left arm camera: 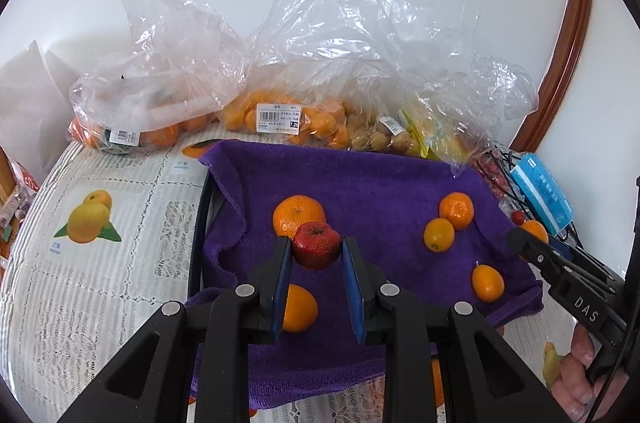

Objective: Organize fruits
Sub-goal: 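Lower the red apple onto the towel while the right tool lowers its orange there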

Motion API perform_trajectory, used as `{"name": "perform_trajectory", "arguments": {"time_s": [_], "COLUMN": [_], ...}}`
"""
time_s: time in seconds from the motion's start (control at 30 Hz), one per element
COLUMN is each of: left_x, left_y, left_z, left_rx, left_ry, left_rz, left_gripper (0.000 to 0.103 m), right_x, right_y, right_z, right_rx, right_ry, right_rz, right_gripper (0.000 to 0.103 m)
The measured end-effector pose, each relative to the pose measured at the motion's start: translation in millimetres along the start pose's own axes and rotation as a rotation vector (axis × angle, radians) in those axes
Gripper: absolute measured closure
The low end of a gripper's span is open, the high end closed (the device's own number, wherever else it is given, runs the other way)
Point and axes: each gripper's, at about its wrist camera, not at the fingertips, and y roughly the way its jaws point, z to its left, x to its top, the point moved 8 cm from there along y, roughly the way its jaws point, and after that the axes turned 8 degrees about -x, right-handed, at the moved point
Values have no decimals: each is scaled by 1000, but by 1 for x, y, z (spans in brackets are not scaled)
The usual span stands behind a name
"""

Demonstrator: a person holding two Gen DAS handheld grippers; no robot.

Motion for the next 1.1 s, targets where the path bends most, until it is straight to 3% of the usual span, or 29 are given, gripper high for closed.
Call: {"name": "perform_trajectory", "arguments": {"time_s": [1.1], "left_x": [-4], "left_y": [5], "left_z": [6], "left_rx": [5], "left_ry": [-25], "left_rz": [17], "left_gripper": [79], "right_x": [-18], "right_y": [17], "right_z": [12], "right_rx": [-11], "right_ry": [-74], "right_rz": [52], "right_gripper": [67]}}
